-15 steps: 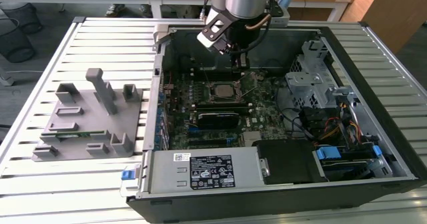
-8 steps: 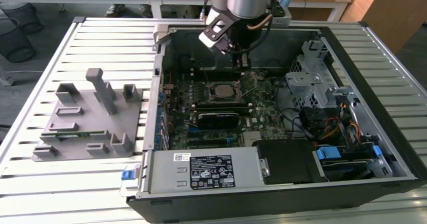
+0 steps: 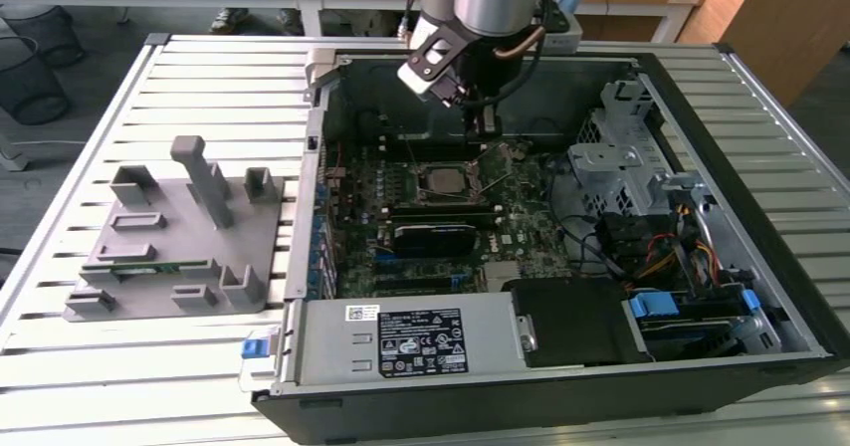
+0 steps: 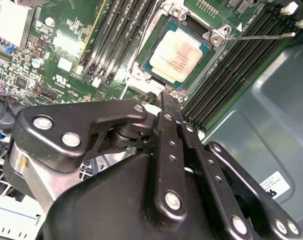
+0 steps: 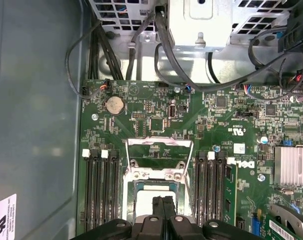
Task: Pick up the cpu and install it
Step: 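Close the cpu cover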
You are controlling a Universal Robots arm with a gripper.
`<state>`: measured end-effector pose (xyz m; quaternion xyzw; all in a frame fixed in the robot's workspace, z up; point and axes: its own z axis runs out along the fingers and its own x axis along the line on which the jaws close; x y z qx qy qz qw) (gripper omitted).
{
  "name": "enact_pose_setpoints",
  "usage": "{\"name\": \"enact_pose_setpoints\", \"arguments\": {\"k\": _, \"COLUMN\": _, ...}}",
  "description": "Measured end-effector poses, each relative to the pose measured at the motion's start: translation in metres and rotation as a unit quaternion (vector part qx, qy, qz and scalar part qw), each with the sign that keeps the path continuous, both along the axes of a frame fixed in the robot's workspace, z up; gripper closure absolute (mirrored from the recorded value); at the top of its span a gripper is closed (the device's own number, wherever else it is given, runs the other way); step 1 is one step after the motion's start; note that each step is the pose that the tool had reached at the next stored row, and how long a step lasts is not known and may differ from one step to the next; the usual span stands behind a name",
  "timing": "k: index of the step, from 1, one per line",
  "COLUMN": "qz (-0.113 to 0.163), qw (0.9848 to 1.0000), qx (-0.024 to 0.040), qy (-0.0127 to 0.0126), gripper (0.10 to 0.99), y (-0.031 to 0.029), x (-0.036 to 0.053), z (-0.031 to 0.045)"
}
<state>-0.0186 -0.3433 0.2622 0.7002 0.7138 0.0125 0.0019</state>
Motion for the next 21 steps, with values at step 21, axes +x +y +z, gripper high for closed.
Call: {"name": "enact_pose_setpoints", "arguments": {"k": 21, "qz": 0.000, "qw": 1.0000, "qx": 0.0001, "qy": 0.0000, "gripper": 0.980, "y": 0.0000, "x": 0.0042, "z": 0.0084}}
